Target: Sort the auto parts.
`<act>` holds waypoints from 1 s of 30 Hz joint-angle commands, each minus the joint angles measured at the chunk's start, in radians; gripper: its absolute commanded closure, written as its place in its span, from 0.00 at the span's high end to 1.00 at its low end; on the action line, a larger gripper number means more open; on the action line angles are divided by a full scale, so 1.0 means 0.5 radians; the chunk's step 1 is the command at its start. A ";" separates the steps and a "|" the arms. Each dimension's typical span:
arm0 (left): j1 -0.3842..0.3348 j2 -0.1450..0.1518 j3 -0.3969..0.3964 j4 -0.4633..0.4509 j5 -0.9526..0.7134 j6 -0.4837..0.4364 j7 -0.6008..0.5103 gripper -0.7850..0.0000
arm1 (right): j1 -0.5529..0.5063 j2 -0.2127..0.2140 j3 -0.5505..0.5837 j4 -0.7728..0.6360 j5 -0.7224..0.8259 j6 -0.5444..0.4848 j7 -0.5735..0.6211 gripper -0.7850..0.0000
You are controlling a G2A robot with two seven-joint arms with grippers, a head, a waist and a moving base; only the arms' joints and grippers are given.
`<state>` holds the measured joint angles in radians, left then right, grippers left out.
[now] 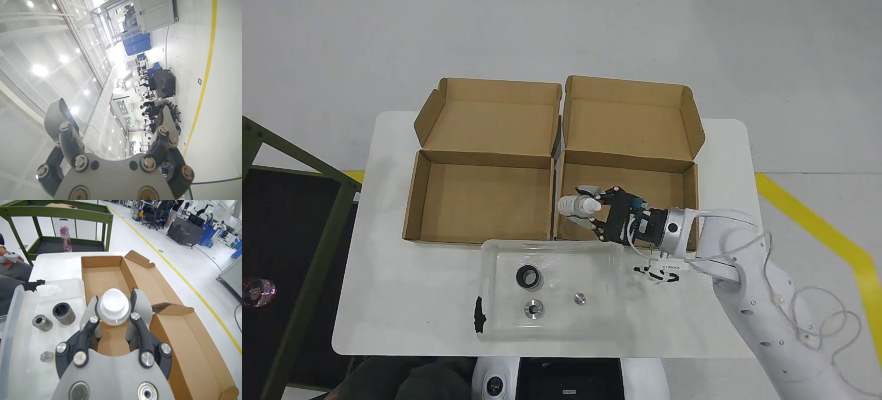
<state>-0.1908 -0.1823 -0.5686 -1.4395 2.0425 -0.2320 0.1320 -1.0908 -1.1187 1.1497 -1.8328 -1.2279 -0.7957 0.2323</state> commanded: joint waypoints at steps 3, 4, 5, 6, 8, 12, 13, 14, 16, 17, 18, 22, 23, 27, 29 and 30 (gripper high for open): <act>0.000 0.000 0.000 0.000 0.000 0.000 0.000 1.00 | 0.089 -0.009 -0.033 0.141 0.030 0.021 0.068 0.00; 0.000 0.000 0.000 0.000 0.000 0.000 0.000 1.00 | 0.112 -0.011 -0.043 0.178 0.032 0.027 0.080 0.00; 0.000 0.000 0.000 0.000 0.000 0.000 0.000 1.00 | 0.135 -0.015 -0.054 0.211 0.037 0.034 0.088 0.00; 0.000 0.000 0.000 0.000 0.000 0.000 0.000 1.00 | 0.157 -0.018 -0.066 0.247 0.037 0.039 0.100 0.00; 0.000 0.000 0.000 0.000 0.000 0.000 0.000 1.00 | 0.207 -0.025 -0.093 0.325 0.040 0.055 0.122 0.00; 0.000 0.000 0.000 0.000 0.000 0.000 0.000 1.00 | 0.318 -0.045 -0.158 0.475 0.044 0.072 0.132 0.00; 0.000 0.000 0.000 0.000 0.000 0.000 0.000 1.00 | 0.343 -0.049 -0.175 0.507 0.040 0.074 0.139 0.00; 0.000 0.000 0.000 0.000 0.000 0.000 0.000 1.00 | 0.366 -0.054 -0.189 0.541 0.043 0.079 0.140 0.00; 0.000 0.000 0.000 0.000 0.000 0.000 0.000 1.00 | 0.411 -0.063 -0.216 0.616 0.035 0.089 0.150 0.00; 0.000 0.000 0.000 0.000 0.000 0.000 0.000 1.00 | 0.433 -0.068 -0.231 0.651 0.030 0.095 0.155 0.00; 0.000 0.000 0.000 0.000 0.000 0.000 0.000 1.00 | 0.454 -0.073 -0.247 0.687 0.030 0.100 0.155 0.00; 0.000 0.000 0.000 0.000 0.000 0.000 0.000 1.00 | 0.537 -0.096 -0.308 0.840 0.034 0.117 0.152 0.00; 0.000 0.000 0.000 0.000 0.000 0.000 0.000 1.00 | 0.556 -0.102 -0.324 0.872 0.039 0.119 0.146 0.00; 0.000 0.000 0.000 0.000 0.000 0.000 0.000 1.00 | 0.625 -0.126 -0.389 0.982 0.027 0.131 0.138 0.00; 0.000 0.000 0.000 0.000 0.000 0.000 0.000 1.00 | 0.654 -0.137 -0.418 1.025 0.023 0.135 0.132 0.08; 0.000 0.000 0.000 0.000 0.000 0.000 0.000 1.00 | 0.667 -0.142 -0.430 1.042 0.020 0.137 0.128 0.12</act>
<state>-0.1908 -0.1822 -0.5686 -1.4395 2.0425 -0.2320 0.1320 -0.7644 -1.1872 0.9409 -1.3216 -1.2168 -0.7281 0.2985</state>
